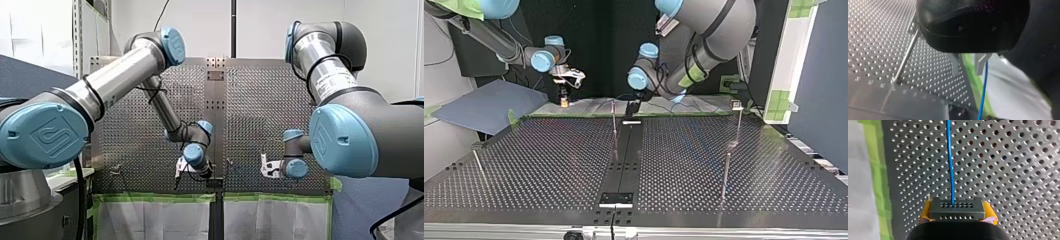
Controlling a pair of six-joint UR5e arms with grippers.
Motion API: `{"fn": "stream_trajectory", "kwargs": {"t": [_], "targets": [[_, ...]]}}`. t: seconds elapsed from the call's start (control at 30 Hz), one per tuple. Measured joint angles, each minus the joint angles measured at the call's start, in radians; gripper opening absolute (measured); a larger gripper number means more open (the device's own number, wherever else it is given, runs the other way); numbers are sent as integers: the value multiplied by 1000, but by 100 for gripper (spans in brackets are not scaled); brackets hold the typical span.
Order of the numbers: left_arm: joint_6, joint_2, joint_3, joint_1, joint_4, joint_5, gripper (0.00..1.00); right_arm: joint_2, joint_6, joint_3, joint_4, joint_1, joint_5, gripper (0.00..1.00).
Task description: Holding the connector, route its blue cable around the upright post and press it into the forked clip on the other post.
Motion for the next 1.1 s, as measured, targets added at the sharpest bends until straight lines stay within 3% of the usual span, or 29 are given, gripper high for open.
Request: {"fn": "stream_trajectory", "kwargs": {"t": [0.13,0.3,0.4,0.57,0.73,0.9,1.1], "targets": [[-10,37,-37,-1,-38,37,34,0,-20,2,10,4,4,0],[-16,56,-72,-2,-48,54,34,0,-23,2,12,4,4,0],[-27,59,-82,-2,-33,58,34,0,-9,2,3,3,-3,0],[-57,58,-84,-1,9,57,34,1,28,1,-23,-2,-22,0],[-67,57,-72,2,52,27,36,1,61,-3,-66,-10,-32,0],[-68,49,-43,2,89,-14,39,2,75,-19,-78,-16,-32,0],[-63,4,7,2,68,-35,51,10,77,-39,-58,-18,-30,0]]}}
